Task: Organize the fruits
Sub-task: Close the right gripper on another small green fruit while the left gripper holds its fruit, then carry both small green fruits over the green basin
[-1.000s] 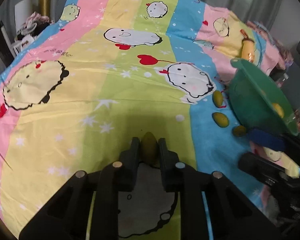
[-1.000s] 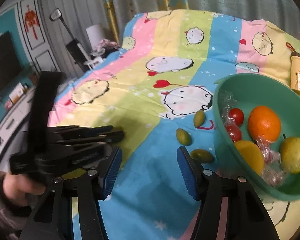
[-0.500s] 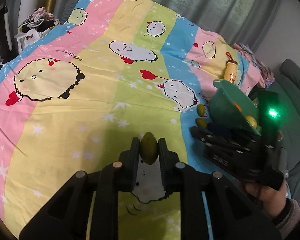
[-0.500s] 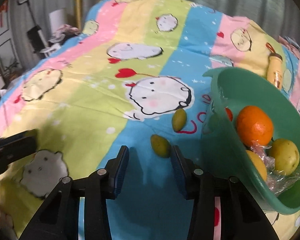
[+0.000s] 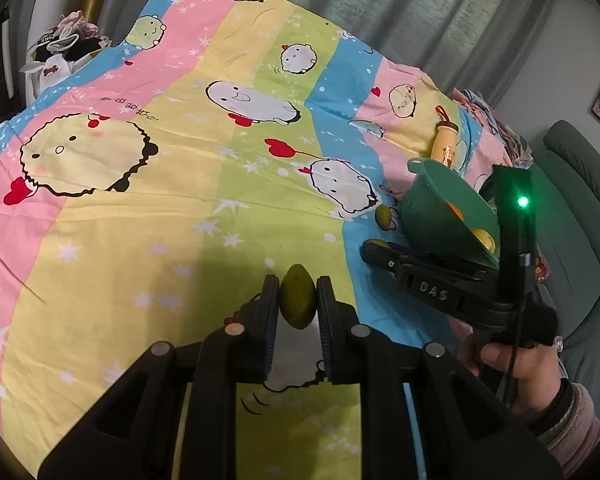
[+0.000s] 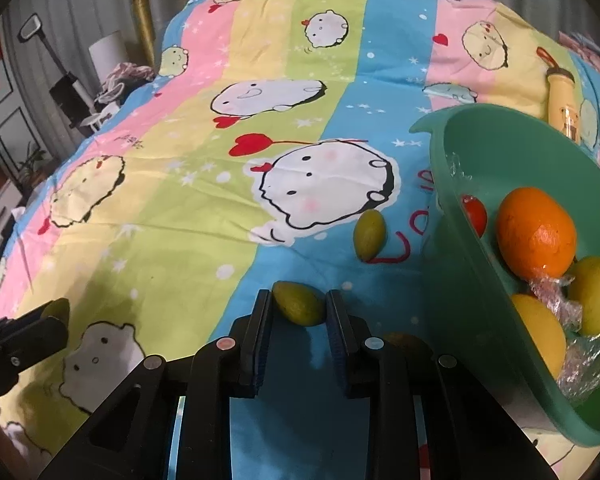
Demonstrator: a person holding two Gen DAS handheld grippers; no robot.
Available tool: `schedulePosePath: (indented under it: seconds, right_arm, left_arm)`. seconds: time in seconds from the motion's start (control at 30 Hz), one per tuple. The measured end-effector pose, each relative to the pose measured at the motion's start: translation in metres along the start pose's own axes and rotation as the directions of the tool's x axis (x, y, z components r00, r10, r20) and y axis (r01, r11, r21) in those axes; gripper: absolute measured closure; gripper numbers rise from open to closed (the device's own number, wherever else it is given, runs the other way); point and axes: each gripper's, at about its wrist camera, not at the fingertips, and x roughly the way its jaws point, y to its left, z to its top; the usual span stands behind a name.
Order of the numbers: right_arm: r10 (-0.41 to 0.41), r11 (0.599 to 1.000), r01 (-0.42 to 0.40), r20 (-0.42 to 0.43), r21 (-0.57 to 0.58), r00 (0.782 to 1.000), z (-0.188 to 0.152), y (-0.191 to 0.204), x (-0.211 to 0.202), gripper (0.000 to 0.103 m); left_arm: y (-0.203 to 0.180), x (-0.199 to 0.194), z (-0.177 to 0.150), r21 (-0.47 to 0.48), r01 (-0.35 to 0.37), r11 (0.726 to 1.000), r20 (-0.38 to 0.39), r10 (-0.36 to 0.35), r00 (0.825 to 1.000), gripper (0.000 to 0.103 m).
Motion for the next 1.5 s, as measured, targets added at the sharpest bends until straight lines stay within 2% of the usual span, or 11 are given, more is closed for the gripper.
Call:
schedulePosePath:
  seconds: [0.07, 0.33, 0.7, 0.97, 1.27, 1.5]
  right_arm:
    - [0.047, 0.999, -0.047, -0.003, 0.020, 0.999, -0.002, -0.001, -0.005, 0.074]
    - [0.147, 0.989, -0.147, 0.012, -0.019, 0.989, -0.022, 0.013, -0.040, 0.074]
    - [0.202, 0.979, -0.201, 0.093, -0.018, 0.975, -0.027, 0.004, -0.087, 0.074]
    - [0.211, 0.976, -0.216, 0.170, 0.017, 0.963, -0.029, -0.017, -0.113, 0.074]
    - [0.184, 0.971, -0.214, 0.240, 0.103, 0.953, -0.037, -0.060, -0.132, 0.074]
    - [0.153, 0.966, -0.206, 0.297, 0.157, 0.942, -0.041, -0.093, -0.144, 0.074]
  left_arm:
    - [-0.001, -0.001, -0.002, 0.005, -0.002, 1.000, -0.004, 0.002, 1.000, 0.085]
    - [-0.011, -0.007, -0.004, 0.030, -0.015, 0.999, -0.005, 0.015, 1.000, 0.085]
    - [-0.045, -0.018, -0.003, 0.101, -0.027, 0.995, 0.003, 0.026, 1.000, 0.085]
    - [-0.074, -0.021, 0.000, 0.164, -0.017, 0.986, 0.005, 0.016, 1.000, 0.085]
    - [-0.109, -0.016, 0.003, 0.227, -0.002, 0.974, -0.009, 0.004, 1.000, 0.085]
    - [-0.133, -0.005, 0.011, 0.257, 0.041, 0.966, -0.028, -0.035, 0.999, 0.085]
